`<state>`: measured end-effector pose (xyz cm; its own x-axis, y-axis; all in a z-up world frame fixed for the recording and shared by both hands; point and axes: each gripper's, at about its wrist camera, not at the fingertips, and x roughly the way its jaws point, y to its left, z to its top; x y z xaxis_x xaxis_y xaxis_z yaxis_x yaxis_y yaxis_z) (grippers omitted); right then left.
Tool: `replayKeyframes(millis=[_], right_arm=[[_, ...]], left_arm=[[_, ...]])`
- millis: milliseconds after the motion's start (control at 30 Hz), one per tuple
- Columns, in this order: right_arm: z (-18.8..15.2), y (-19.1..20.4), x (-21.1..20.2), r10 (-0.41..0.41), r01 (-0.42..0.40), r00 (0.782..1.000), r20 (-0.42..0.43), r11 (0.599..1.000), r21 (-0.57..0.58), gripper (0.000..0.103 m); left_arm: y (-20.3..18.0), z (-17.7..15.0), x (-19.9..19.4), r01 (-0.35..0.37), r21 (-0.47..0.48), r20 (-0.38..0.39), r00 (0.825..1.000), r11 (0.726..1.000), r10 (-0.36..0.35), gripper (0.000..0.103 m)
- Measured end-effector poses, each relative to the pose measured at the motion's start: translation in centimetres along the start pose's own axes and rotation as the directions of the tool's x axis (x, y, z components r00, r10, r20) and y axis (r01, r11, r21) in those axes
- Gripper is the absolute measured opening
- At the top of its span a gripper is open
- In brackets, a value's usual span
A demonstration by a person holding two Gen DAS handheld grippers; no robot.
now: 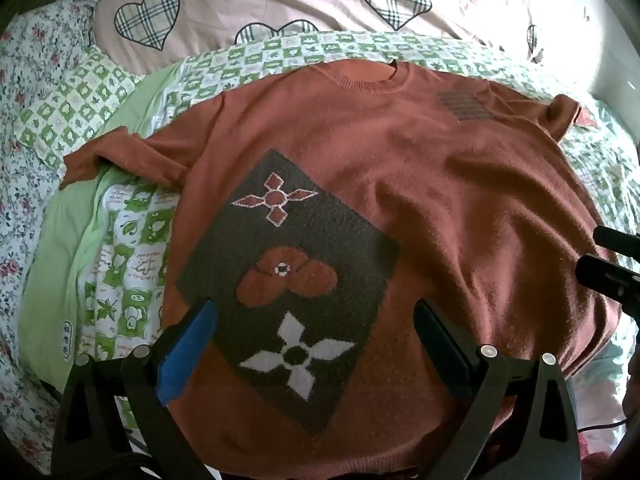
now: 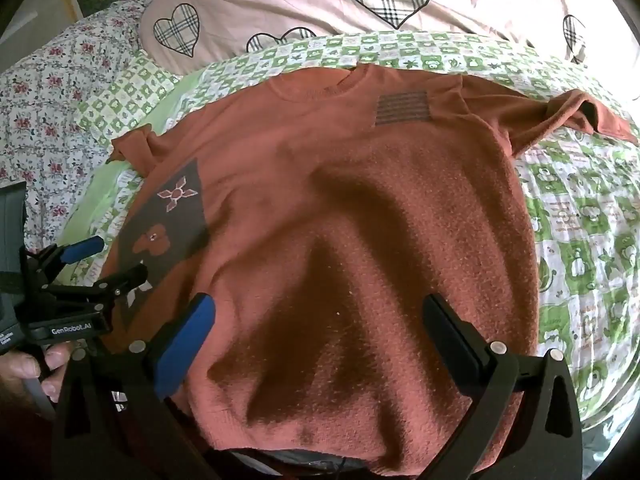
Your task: Fold small clothes
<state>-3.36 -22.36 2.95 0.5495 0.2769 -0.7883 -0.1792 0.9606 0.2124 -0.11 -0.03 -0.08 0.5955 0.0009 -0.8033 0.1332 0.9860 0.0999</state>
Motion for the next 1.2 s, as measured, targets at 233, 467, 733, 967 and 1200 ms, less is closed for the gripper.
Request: replayKeyframes(millis=[233, 467, 733, 967, 1200], right_arm=[[0.0, 0.2, 0.0, -0.001, 0.001, 1.0, 0.003, 1.0, -0.008, 0.103], [0.3, 1.6, 0.1, -0.01, 0.01, 1.0, 0.002, 1.0, -0.001, 0.103], [0.0, 0.0, -0.3, 0.011, -0.011, 1.0, 0.029, 1.0, 0.011, 0.103], [0.1, -0.3, -0.5, 0.037, -0.039, 0.998, 0.059, 0.999, 0.031, 0.103], [0.4, -0.5, -0.5, 0.041, -0.044, 0.997, 0.064, 0.998, 0.044, 0.103]], left_arm=[[0.0, 0.1, 0.0, -0.002, 0.002, -0.007, 1.0, 1.0, 0.002, 0.099], [-0.1, 0.6, 0.2, -0.004, -0.001, -0.004, 1.0, 1.0, 0.004, 0.099], [-0.2, 0.6, 0.0, -0.006, -0.001, 0.002, 1.0, 1.0, 0.006, 0.099], [-0.1, 0.8, 0.2, -0.008, -0.002, 0.001, 1.0, 1.0, 0.008, 0.099], [-0.1, 0.6, 0.1, -0.005, -0.003, -0.002, 1.0, 1.0, 0.005, 0.099]])
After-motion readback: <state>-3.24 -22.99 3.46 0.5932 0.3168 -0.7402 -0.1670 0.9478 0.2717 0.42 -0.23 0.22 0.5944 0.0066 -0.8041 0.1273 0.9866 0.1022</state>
